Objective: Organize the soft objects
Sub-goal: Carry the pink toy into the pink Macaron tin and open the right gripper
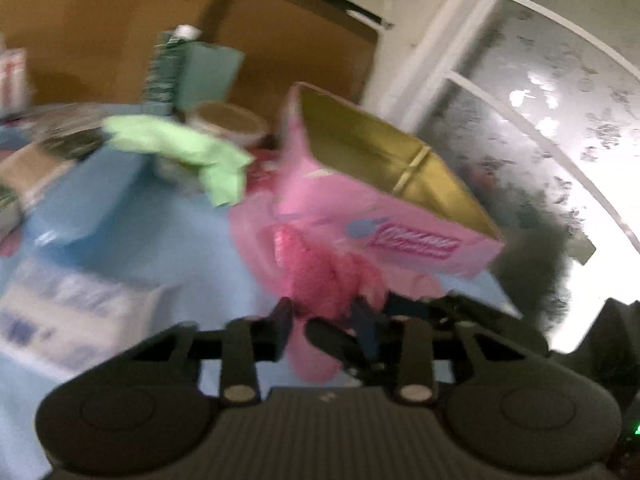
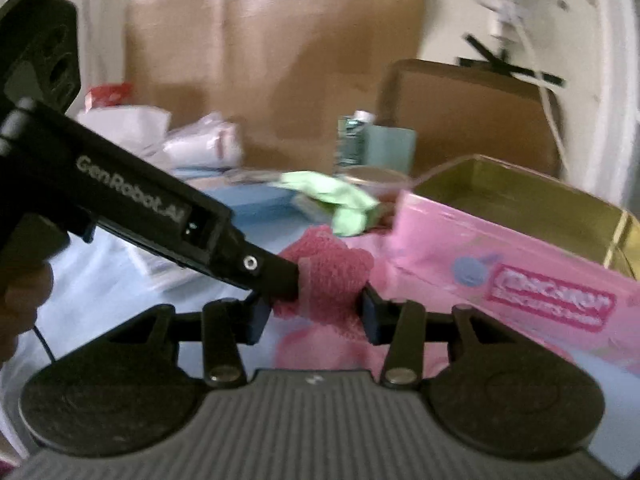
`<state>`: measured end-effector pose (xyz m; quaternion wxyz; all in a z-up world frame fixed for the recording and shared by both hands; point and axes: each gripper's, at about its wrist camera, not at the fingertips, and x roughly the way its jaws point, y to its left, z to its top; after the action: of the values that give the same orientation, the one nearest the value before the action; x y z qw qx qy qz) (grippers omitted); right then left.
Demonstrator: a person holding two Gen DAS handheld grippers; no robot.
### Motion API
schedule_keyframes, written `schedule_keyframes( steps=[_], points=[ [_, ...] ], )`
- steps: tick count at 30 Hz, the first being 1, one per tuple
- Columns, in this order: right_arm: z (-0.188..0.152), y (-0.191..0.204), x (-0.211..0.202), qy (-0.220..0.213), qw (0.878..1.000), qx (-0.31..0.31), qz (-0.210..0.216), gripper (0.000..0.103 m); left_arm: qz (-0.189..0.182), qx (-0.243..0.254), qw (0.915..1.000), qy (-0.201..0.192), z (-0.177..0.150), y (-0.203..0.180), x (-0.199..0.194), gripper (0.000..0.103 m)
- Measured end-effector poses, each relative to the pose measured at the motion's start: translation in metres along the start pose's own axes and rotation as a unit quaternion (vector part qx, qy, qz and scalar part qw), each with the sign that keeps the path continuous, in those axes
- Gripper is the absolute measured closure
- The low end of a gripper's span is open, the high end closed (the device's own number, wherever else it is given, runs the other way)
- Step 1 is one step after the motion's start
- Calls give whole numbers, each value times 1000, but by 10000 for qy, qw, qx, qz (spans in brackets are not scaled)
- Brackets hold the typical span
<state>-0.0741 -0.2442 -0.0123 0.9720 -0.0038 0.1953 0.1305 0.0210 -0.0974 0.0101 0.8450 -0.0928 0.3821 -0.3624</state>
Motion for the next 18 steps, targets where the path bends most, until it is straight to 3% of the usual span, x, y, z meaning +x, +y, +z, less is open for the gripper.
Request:
schedule_keyframes(
  steps=[10,12,13,16,18],
  points=[
    [34,-62,-11,-965,9899,-58,-1034,55,-182,701,9962,-474,66,-70,43,72],
    [36,-80,-3,-967,9877,23,-1227,55,-152,811,9951,-536,74,-79,57,71],
    [37,-88,1,-945,9868,52,-1313,54,-81,849,9948,-554,78,-82,67,66],
    [35,-104,22,-644,9821,17,-1771,41,252,792,9950,-560,86,-80,85,61],
    [30,-107,19,-710,9796,145,-1876,36,215,524,9960,-691,86,-65,72,61]
  ],
)
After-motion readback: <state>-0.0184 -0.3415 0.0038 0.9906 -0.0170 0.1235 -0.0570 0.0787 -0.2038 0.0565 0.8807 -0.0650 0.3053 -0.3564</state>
